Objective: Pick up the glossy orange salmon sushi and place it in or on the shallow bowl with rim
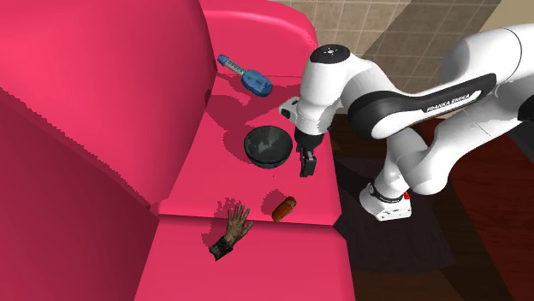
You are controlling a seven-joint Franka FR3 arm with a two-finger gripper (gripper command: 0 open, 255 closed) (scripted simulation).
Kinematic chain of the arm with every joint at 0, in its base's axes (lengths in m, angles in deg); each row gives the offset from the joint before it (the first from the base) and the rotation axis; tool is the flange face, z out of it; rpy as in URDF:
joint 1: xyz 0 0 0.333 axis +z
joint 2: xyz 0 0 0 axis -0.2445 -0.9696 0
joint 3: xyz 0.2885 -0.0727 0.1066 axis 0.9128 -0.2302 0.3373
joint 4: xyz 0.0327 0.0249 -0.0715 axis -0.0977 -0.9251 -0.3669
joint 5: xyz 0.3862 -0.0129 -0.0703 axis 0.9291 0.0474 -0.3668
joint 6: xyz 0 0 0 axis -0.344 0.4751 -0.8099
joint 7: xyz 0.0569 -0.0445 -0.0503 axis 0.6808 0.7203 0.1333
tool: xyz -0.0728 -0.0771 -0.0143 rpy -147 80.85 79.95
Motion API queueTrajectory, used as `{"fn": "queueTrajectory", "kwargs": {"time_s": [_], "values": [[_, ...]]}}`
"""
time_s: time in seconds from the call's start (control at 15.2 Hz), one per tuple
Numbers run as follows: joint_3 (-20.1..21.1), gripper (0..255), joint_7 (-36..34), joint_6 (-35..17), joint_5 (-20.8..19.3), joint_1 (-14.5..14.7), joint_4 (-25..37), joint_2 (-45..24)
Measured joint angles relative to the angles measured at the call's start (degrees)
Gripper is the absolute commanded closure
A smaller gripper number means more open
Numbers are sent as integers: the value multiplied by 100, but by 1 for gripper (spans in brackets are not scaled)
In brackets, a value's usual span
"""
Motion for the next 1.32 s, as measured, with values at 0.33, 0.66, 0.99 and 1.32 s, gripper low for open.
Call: {"fn": "queueTrajectory", "kwargs": {"time_s": [0.33, 0.66, 0.99, 1.32], "values": [[150, 0, 83, -407, 417, 286, 141, -686], [259, 0, 141, -794, 648, 443, 82, -1077], [300, 0, 151, -1162, 683, 468, -162, -1200], [308, 0, 152, -1229, 691, 473, -221, -1206]]}}
